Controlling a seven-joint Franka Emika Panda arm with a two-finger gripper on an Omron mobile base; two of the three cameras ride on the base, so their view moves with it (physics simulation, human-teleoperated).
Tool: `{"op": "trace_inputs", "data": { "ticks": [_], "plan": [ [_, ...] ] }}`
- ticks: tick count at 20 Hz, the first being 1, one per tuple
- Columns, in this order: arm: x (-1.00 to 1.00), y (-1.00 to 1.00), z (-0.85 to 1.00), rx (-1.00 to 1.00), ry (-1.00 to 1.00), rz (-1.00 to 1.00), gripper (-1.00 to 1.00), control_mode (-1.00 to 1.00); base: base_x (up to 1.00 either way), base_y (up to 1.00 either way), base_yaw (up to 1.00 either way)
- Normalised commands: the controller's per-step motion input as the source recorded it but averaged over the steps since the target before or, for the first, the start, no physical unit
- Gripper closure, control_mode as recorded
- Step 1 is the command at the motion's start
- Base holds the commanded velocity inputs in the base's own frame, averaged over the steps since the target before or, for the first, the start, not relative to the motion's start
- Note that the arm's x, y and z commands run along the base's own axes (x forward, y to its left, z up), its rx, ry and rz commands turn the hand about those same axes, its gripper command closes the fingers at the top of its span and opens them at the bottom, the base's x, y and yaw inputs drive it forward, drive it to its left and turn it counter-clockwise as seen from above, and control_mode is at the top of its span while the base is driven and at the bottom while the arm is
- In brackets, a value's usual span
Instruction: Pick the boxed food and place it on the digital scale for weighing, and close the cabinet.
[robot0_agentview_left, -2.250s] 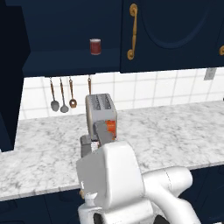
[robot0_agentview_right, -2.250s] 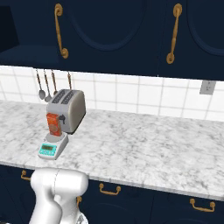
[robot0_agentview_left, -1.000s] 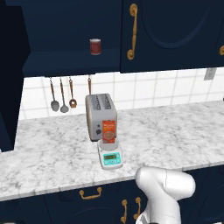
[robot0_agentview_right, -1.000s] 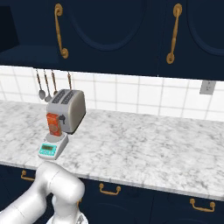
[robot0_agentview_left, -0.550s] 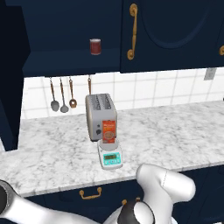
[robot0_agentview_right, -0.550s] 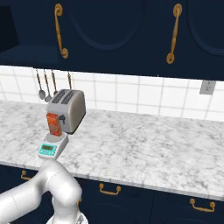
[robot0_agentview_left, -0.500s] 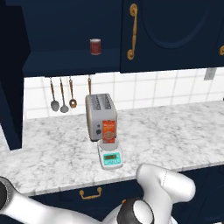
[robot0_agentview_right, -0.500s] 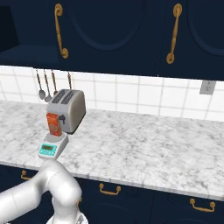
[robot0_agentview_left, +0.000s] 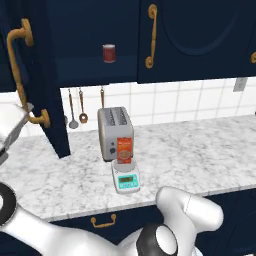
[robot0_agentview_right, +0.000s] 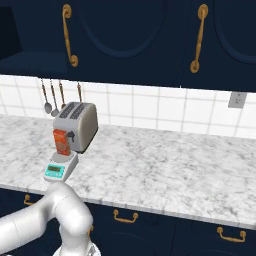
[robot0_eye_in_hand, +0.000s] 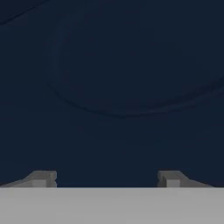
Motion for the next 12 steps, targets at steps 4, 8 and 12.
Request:
{"op": "trace_inputs", "data": {
  "ticks": [4, 8, 12],
  "plan": [
    [1.00, -1.00, 0.00, 0.14, 0.22, -0.07, -1.00, -1.00, 0.00, 0.00, 0.00],
    [1.00, -1.00, 0.00, 0.15, 0.28, -0.03, -1.00, -1.00, 0.00, 0.00, 0.00],
    [1.00, -1.00, -0.03, 0.19, 0.29, -0.01, -1.00, -1.00, 0.00, 0.00, 0.00]
  ]
}}
